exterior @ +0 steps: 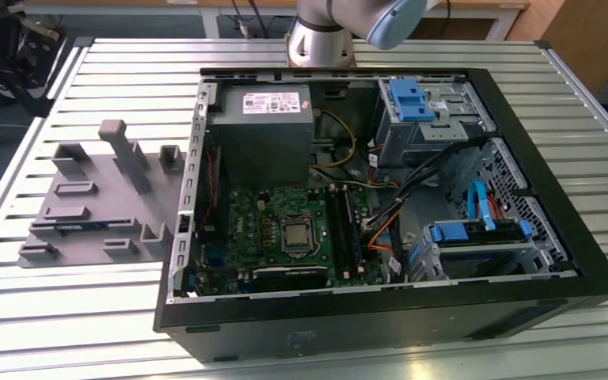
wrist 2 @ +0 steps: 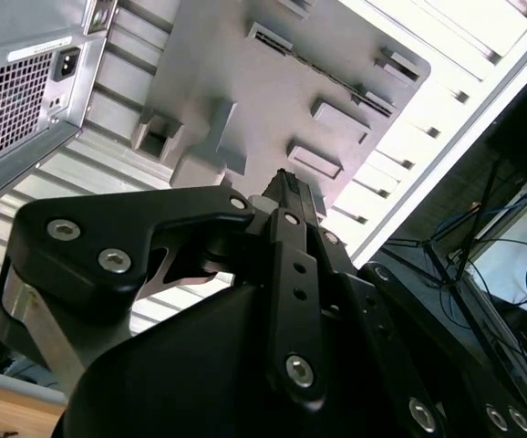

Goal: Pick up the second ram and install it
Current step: 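Reach for the second ram, then pick up the second ram and move it above second insertion slot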

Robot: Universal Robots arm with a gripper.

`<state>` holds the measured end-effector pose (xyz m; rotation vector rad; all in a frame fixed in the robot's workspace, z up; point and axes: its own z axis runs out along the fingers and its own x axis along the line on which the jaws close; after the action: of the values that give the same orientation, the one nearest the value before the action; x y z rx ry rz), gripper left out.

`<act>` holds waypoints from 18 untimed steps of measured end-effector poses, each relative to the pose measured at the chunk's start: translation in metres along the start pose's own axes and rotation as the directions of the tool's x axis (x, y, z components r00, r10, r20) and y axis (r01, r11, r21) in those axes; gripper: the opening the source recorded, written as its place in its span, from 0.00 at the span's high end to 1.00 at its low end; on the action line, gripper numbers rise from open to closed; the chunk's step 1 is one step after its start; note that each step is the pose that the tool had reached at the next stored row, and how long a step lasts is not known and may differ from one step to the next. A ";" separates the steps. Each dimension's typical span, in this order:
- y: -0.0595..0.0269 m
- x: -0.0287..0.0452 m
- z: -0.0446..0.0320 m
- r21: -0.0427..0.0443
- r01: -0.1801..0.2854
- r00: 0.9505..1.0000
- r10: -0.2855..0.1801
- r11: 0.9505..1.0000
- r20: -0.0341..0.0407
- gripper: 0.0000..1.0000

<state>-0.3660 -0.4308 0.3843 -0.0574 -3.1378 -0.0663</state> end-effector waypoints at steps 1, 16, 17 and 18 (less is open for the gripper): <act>-0.0014 0.0008 0.0001 0.000 0.000 1.000 0.000 1.000 0.000 0.89; -0.0118 0.0062 0.0002 0.000 0.000 1.000 0.000 1.000 0.000 0.89; -0.0118 0.0062 0.0002 0.000 0.000 1.000 0.000 1.000 0.000 0.89; -0.0118 0.0062 0.0001 0.000 0.000 1.000 0.000 1.000 0.000 0.89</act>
<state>-0.3726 -0.4424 0.3837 -0.0568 -3.1379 -0.0664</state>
